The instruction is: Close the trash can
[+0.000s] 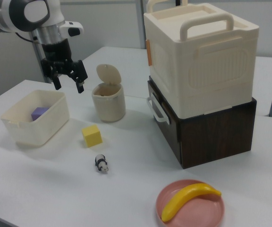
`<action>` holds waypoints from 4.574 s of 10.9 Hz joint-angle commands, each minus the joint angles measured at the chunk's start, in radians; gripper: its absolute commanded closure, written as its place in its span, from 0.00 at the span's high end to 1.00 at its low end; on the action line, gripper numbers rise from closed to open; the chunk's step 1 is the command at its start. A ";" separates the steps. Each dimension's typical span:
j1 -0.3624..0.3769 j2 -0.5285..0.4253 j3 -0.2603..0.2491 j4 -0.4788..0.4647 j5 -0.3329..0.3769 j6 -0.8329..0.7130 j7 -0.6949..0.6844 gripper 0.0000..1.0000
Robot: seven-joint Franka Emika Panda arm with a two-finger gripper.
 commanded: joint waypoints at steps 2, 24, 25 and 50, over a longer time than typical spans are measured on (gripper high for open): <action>0.016 -0.021 -0.013 -0.032 0.017 0.048 0.051 1.00; 0.056 0.553 0.056 0.363 -0.041 1.121 0.023 0.00; 0.057 0.582 0.056 0.386 -0.058 1.125 0.023 0.00; 0.028 0.518 0.071 0.134 -0.134 1.126 0.017 0.00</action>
